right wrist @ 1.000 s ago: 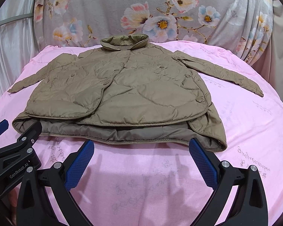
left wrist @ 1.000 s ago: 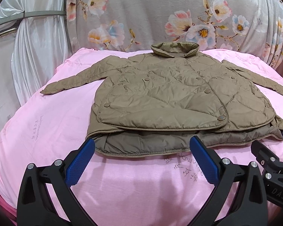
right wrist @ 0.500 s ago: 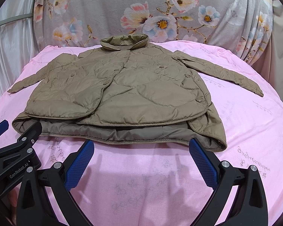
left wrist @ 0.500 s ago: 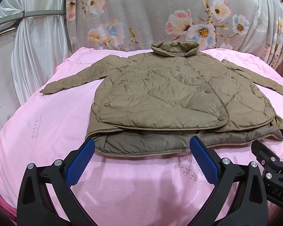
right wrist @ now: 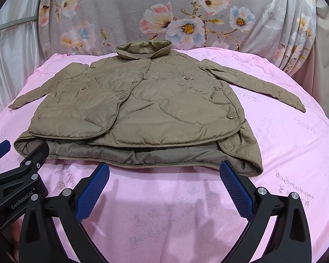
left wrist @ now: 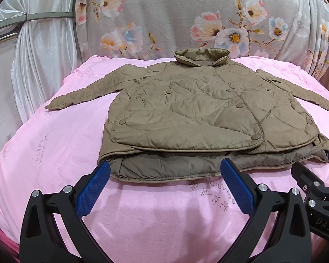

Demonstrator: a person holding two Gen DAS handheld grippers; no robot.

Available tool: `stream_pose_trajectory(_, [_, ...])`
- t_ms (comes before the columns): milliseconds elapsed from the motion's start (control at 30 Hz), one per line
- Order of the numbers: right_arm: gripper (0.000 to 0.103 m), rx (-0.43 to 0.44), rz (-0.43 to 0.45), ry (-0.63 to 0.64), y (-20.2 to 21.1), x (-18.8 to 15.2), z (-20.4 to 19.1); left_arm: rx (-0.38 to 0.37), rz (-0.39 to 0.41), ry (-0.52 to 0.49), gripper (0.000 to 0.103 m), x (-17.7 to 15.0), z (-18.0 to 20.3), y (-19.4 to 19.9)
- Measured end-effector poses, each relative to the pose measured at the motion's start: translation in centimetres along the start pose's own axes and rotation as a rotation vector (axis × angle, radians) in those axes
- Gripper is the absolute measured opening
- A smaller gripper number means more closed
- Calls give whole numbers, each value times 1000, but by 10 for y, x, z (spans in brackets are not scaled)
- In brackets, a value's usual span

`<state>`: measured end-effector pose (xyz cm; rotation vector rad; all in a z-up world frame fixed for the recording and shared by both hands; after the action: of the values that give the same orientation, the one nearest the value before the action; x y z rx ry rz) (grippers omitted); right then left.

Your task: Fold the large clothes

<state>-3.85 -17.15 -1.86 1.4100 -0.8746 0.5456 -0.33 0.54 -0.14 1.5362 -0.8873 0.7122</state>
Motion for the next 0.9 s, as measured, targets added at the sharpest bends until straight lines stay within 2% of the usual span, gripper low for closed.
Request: stream_pose_trajectory(900, [98, -3, 5, -7, 1, -2, 2, -1, -1, 2, 98, 0, 4, 2])
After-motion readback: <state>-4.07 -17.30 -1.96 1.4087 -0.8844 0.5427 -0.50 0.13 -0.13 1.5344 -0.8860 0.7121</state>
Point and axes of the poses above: each gripper's, at about its wrist camera, not at the fingertips, and y roughly against the way its jaws point, z to its right, x to its top, the point moved 1 cm from there along -y, roughly the way its jaws point, and after that the axes turned 5 degrees about x, right-handed, at the moved point
